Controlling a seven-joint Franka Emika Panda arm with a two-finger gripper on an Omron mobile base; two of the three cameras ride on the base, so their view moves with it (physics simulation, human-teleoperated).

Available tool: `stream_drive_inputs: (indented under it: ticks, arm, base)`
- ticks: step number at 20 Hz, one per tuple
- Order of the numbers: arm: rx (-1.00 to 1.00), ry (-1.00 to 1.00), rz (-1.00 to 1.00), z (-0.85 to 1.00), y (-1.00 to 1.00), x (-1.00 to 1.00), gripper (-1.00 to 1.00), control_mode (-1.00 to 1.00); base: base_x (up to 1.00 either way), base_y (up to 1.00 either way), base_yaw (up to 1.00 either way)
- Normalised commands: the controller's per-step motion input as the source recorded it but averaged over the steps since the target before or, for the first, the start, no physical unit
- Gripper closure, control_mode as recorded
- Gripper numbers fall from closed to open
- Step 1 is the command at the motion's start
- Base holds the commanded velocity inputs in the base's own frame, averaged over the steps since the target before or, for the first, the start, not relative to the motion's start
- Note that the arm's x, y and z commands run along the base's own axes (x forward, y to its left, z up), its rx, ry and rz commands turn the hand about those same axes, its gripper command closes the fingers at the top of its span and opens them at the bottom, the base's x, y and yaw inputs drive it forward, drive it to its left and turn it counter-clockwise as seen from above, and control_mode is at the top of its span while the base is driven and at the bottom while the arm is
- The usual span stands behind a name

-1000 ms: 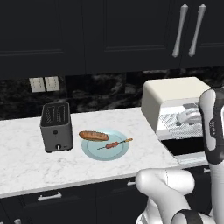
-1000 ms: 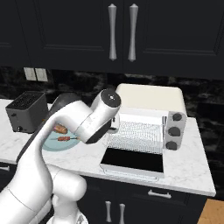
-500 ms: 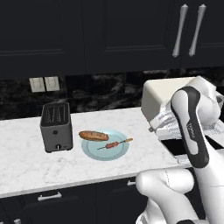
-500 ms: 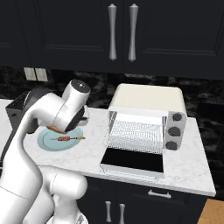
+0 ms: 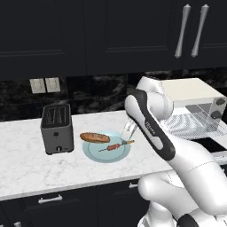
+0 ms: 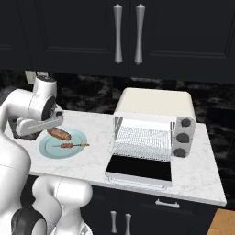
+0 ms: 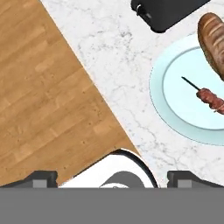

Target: Pick up the kebab skewer and baguette bread, and place them inside the toaster oven. Close the toaster oven door and start by setting the timer.

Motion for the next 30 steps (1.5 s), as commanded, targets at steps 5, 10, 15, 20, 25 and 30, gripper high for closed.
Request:
stream_drive_inputs:
  ticks: [5, 10, 15, 20, 25, 30]
  arm:
    - [-0.24, -0.19, 0.15, -0.54, 0.26, 0.03, -1.0, -1.0]
    - [-0.06, -0.05, 0.0, -0.13, -0.09, 0.36, -1.0, -1.0]
    - [0.0, 0.0, 0.0, -0.01, -0.05, 0.68, -1.0, -1.0]
    - [0.0, 0.0, -0.02, -0.29, 0.03, 0.87, -1.0, -1.0]
    - [-0.04, 0.01, 0.0, -0.51, 0.0, 0.5, -1.0, -1.0]
    - [-0.03, 0.01, 0.0, -0.32, 0.0, 0.47, -1.0, -1.0]
  base:
    - [0.0, 0.0, 0.0]
    - [0.0, 0.0, 0.0]
    - [0.0, 0.0, 0.0]
    - [0.0, 0.0, 0.0]
    - [0.0, 0.0, 0.0]
    - [0.0, 0.0, 0.0]
